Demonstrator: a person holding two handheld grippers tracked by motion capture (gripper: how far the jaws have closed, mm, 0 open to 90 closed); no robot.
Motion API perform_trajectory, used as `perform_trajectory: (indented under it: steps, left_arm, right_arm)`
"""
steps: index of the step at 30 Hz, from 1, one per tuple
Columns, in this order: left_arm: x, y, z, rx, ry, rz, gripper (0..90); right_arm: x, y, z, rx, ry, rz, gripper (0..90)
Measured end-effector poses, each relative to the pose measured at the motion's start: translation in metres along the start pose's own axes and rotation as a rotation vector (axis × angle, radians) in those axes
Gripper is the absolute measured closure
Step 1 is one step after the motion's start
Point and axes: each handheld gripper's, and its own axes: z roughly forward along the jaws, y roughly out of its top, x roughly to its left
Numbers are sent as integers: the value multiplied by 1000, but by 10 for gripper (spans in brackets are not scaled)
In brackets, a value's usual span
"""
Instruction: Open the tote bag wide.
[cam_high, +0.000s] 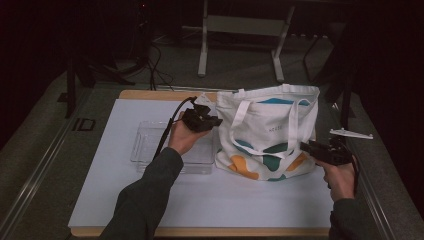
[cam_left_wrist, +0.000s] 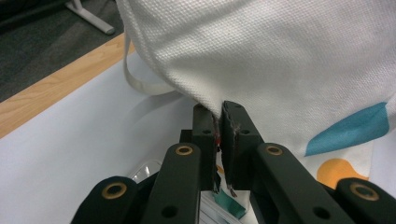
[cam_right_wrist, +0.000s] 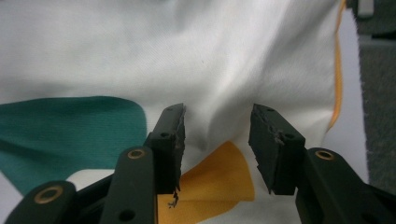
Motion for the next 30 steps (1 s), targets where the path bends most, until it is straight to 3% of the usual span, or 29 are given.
perform_trajectory:
  steps: [3, 4, 5, 9, 20, 30]
  left_arm:
    - [-1, 1, -1, 0, 4, 8, 849]
    - [-1, 1, -1, 0, 4, 8, 850]
    - [-2, 1, -1, -3, 0, 7, 851]
    - [-3, 0, -1, -4, -1, 11, 857]
    - [-5, -1, -7, -18, -9, 12, 872]
    - [-19, 1, -19, -64, -20, 44, 874]
  right_arm:
    - [-4, 1, 6, 4, 38, 38, 677]
    - [-4, 1, 6, 4, 38, 38, 677]
    - [-3, 2, 8, 12, 50, 44, 792]
    - [0, 2, 11, 21, 42, 31, 887]
    - [5, -3, -4, -17, 8, -15, 900]
    - [7, -19, -20, -83, 12, -8, 900]
